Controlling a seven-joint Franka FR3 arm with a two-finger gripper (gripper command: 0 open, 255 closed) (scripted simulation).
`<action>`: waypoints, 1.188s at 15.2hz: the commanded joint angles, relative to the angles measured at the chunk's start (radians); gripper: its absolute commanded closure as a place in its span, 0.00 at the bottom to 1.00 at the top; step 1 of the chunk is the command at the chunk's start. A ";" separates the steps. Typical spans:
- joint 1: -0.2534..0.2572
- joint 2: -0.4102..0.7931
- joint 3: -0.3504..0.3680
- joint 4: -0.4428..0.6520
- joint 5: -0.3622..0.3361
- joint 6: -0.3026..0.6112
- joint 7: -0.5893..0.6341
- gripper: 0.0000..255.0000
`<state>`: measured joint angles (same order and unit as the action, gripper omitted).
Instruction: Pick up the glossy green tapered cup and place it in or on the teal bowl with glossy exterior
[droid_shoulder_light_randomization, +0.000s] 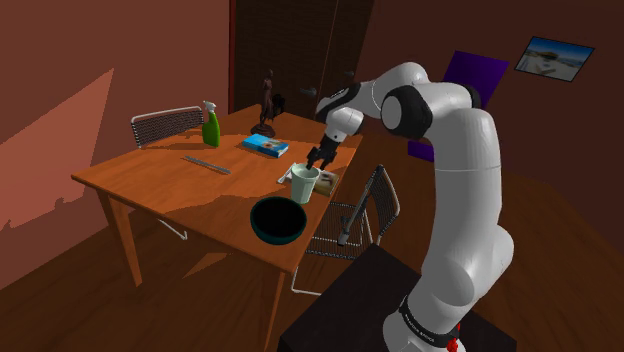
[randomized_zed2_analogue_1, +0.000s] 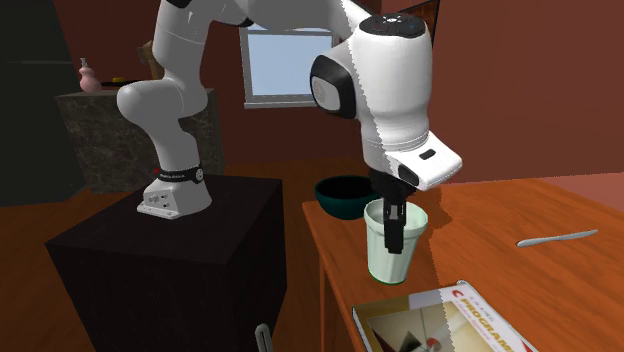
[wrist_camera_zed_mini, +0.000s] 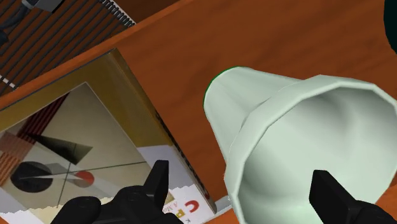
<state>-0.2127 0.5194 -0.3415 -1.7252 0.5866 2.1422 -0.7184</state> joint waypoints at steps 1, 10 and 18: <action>-0.001 0.017 0.007 0.001 0.011 0.016 -0.006 0.00; 0.001 0.044 0.018 -0.003 0.027 0.047 -0.016 0.00; 0.001 0.044 0.018 -0.003 0.027 0.047 -0.016 1.00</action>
<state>-0.2117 0.5638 -0.3234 -1.7286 0.6139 2.1888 -0.7339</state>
